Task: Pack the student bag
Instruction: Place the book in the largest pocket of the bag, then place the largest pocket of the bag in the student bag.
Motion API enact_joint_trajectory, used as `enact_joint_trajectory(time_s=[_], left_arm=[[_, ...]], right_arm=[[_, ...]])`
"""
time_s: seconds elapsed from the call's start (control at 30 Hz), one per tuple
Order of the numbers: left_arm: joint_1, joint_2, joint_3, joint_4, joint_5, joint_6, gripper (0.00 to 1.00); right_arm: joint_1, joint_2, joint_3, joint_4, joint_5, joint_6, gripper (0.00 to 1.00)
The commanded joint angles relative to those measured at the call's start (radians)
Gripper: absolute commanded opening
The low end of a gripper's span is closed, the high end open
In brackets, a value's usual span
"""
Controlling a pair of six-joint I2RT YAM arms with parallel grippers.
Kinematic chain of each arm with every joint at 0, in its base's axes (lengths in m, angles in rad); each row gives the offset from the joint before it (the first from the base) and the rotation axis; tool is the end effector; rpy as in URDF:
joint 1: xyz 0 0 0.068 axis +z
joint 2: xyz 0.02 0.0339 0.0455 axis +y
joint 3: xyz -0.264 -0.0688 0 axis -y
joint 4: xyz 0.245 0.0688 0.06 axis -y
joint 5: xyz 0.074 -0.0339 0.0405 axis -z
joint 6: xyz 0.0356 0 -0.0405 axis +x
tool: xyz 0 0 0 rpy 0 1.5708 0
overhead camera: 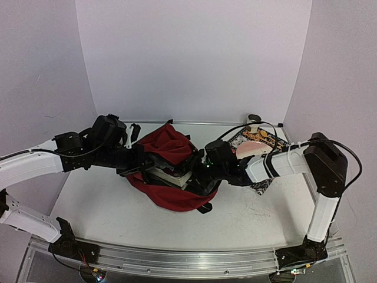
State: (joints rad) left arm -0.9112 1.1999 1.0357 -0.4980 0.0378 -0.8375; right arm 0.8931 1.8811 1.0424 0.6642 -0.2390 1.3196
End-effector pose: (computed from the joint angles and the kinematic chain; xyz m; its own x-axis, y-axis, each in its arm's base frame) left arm 0.1596 -0.2081 0.3113 -0.8525 -0.1123 -0.5106 0.2608 0.7551 -0.6015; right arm 0.2542 0.3293 0.2039 -0.9018 0.3805 -0.2050 -0.1190 0.2373 0.9641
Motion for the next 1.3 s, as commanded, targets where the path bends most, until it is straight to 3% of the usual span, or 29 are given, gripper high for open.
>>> enact_joint_trajectory(time_s=[0.0,0.2,0.43,0.6,0.8,1.03,1.27], left_arm=[[-0.008,-0.024,-0.022,0.029,0.052,-0.007,0.03],[-0.009,0.032,-0.021,0.04,0.114,-0.012,0.04],[-0.018,0.057,-0.018,0.133,0.196,-0.035,0.04],[-0.022,0.042,-0.053,0.148,0.196,-0.048,0.05],[-0.029,0.083,-0.088,0.151,0.2,-0.05,0.18],[-0.065,0.167,-0.022,0.157,0.198,-0.018,0.37],[-0.142,0.264,0.09,0.158,0.211,0.036,0.55]], right_arm=[[0.007,-0.114,-0.01,-0.101,-0.011,-0.125,0.72],[0.007,-0.153,-0.021,-0.202,-0.013,-0.213,0.73],[0.007,-0.041,0.1,-0.208,-0.05,-0.282,0.55],[0.007,-0.026,0.174,-0.197,-0.079,-0.356,0.53],[-0.019,-0.156,0.081,-0.344,0.005,-0.498,0.58],[-0.095,-0.362,-0.017,-0.576,0.141,-0.684,0.67],[-0.251,-0.347,-0.022,-0.641,0.146,-0.805,0.73]])
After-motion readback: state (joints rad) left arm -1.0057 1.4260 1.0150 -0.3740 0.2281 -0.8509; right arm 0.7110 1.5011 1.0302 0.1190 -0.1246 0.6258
